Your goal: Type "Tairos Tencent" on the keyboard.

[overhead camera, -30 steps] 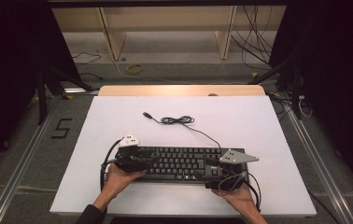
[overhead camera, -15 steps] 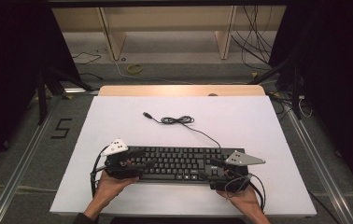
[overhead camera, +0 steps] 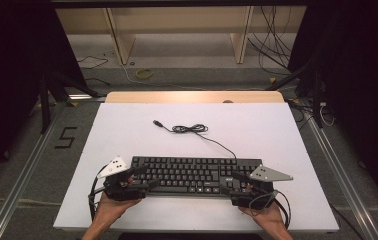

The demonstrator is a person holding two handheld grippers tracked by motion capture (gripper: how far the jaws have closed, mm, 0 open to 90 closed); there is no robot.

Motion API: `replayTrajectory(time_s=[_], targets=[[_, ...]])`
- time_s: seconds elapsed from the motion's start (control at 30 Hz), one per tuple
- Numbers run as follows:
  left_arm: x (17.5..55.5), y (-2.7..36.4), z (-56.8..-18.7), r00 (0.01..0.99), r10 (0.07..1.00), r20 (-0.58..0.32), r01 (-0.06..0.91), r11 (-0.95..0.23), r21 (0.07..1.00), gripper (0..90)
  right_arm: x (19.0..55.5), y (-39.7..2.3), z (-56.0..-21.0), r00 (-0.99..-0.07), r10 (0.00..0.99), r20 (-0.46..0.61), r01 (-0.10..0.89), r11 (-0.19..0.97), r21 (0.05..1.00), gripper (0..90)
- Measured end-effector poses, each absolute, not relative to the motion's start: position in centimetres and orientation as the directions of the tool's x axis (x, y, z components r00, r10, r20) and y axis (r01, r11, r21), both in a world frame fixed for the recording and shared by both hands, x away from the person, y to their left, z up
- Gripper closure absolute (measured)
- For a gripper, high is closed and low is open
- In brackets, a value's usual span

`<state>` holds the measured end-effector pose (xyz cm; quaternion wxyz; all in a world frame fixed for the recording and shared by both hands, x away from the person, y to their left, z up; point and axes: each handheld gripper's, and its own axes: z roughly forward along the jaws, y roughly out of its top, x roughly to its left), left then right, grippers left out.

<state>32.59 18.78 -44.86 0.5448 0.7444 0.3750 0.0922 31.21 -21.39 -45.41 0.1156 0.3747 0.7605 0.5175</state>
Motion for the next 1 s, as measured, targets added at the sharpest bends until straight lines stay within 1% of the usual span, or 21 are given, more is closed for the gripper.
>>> replayTrajectory(time_s=[0.43, 0.57, 1.0], targets=[[31.4, 19.3, -45.8, 0.706, 0.654, -0.272, 0.456, -0.125, 0.881, 24.4, 30.1, -22.9, -45.8, -0.679, 0.706, 0.199, 0.438, 0.172, 0.883, 29.6], [31.2, 19.5, -45.9, 0.701, 0.656, -0.28, 0.452, -0.105, 0.886, 23.5, 29.8, -22.9, -46.0, -0.682, 0.705, 0.193, 0.433, 0.177, 0.884, 29.2], [31.4, 19.6, -45.9, 0.696, 0.664, -0.273, 0.447, -0.104, 0.889, 23.3, 29.9, -23.0, -46.0, -0.68, 0.708, 0.192, 0.431, 0.174, 0.886, 28.9]])
